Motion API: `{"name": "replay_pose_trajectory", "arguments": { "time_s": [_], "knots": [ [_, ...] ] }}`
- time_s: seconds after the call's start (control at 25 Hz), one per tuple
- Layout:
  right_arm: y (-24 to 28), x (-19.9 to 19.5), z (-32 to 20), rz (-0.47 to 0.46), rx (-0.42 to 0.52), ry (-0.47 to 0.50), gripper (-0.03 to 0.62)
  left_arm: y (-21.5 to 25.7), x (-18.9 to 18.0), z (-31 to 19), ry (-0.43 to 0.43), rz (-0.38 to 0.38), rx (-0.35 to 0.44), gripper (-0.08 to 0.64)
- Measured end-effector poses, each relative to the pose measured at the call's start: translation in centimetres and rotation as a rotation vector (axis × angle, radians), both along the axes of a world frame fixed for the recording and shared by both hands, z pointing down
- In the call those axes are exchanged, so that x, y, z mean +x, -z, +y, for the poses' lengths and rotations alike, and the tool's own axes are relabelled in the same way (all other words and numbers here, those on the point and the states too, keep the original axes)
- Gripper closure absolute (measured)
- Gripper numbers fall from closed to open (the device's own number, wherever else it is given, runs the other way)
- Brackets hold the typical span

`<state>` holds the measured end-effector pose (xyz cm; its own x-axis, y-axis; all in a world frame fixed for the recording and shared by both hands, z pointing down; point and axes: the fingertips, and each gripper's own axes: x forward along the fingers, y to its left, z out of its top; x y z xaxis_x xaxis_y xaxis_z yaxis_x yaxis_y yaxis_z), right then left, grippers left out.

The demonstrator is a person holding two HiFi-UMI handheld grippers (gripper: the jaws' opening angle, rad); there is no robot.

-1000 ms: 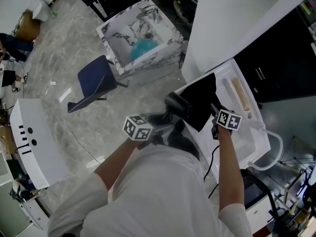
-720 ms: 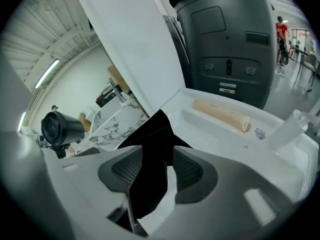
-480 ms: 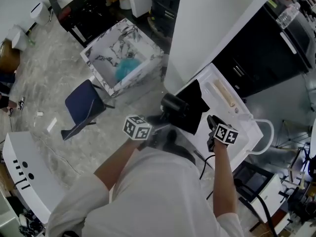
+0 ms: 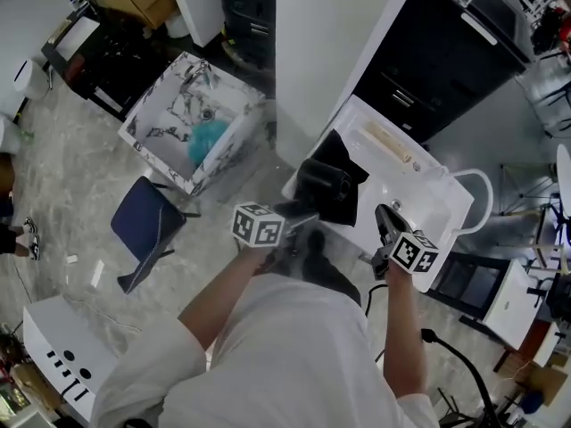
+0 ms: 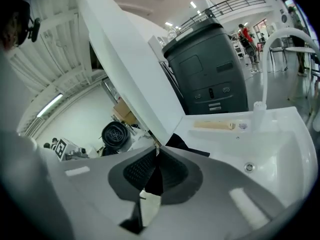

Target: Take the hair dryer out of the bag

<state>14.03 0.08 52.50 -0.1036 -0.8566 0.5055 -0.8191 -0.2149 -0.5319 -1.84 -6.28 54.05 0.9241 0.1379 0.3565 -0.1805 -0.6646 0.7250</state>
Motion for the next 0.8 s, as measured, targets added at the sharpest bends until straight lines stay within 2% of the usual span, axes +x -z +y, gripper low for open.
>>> {"name": "replay_pose_trajectory", "arguments": {
  "time_s": [0.24,0.48,0.64,0.8],
  "knots": [
    [2.4,-1.4,2.1,0.019,0.091,-0.014,0.586,0.9,0.9,0.8,-0.011,0.024,-0.006,0.339],
    [5.6,-1.2,6.0,0.073,0.197,-0.028,0.586,2.4,0.5,3.2,-0.027,0.013,0.009,0.339],
    [6.7,-0.5,8.9,0.154,0.228,-0.017,0.586,3.1,0.4,4.5,-0.001,0.027,0.001,0.339],
    [6.9,0.7,10.5,0.165,0.247,-0.005,0.588,3.3,0.8,5.6,0.027,0.031,-0.005,0.339]
  ]
}}
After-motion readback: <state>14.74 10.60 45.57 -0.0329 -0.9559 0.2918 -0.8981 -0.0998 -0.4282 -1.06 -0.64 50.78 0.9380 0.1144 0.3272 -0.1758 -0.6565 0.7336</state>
